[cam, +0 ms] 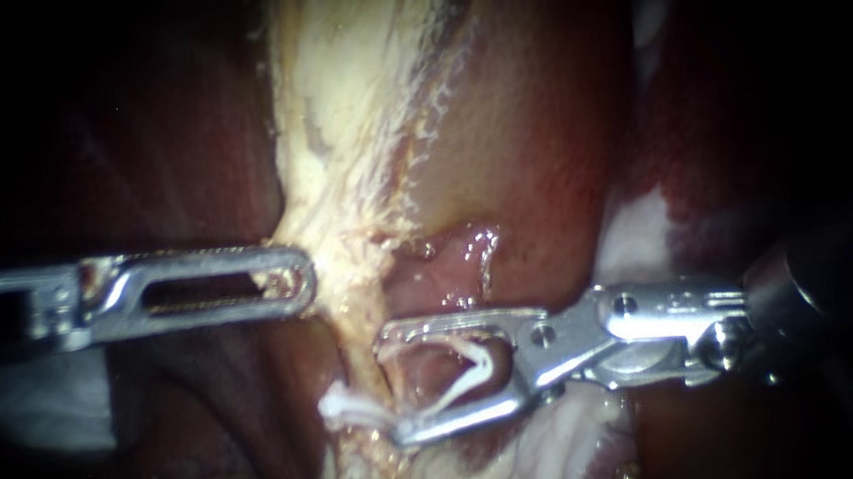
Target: Clipping third clip left tube
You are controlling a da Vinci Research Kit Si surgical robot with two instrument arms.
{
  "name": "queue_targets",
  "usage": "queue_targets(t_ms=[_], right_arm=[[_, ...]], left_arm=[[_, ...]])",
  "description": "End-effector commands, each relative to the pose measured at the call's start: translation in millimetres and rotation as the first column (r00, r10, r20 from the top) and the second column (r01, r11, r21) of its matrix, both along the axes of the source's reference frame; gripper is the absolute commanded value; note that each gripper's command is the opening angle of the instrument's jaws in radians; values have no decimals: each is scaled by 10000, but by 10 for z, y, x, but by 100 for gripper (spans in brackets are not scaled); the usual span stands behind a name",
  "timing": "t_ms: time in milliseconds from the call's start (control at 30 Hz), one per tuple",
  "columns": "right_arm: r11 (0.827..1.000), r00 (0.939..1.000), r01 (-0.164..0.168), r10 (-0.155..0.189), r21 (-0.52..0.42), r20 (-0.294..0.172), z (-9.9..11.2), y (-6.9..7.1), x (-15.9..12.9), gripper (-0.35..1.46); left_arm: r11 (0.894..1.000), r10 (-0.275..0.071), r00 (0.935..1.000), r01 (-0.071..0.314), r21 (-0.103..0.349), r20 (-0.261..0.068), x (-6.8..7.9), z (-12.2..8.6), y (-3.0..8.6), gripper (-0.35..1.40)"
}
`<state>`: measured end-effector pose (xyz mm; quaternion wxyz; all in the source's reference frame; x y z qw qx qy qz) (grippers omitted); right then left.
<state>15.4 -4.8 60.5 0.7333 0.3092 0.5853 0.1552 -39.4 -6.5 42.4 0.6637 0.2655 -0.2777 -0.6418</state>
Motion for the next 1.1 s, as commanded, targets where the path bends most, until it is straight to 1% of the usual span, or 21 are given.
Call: queue_targets(t_ms=[33,267,400,667,833,1000,1100], right_arm=[[10000,10000,10,-10,7,-17,2,0,3,59],[10000,9999,76,-76,27,118,14,0,15,59],[10000,9999,77,-78,26,109,18,1,20,59],[9999,9999,94,-94,39,78,19,3,32,59],[9997,9997,225,-225,25,-48,18,1,40,59],[9993,9993,354,-353,76,-150,16,-4,41,59],[9993,9992,374,-373,72,-123,17,-3,35,58]], left_arm=[[10000,-3,10000,3,-1,-9,0,0,0,-35],[10000,-11,10000,11,-3,-15,-1,-3,-2,-35],[10000,-22,10000,22,-3,-22,-2,-6,-4,-35],[10000,-36,10000,36,-6,-31,-3,-8,-6,-35],[10000,-40,10000,40,-7,-34,-4,-8,-6,-35],[10000,-38,10000,38,-8,-32,-3,-8,-6,-35],[10000,-35,10000,35,-7,-31,-2,-9,-7,-35]])
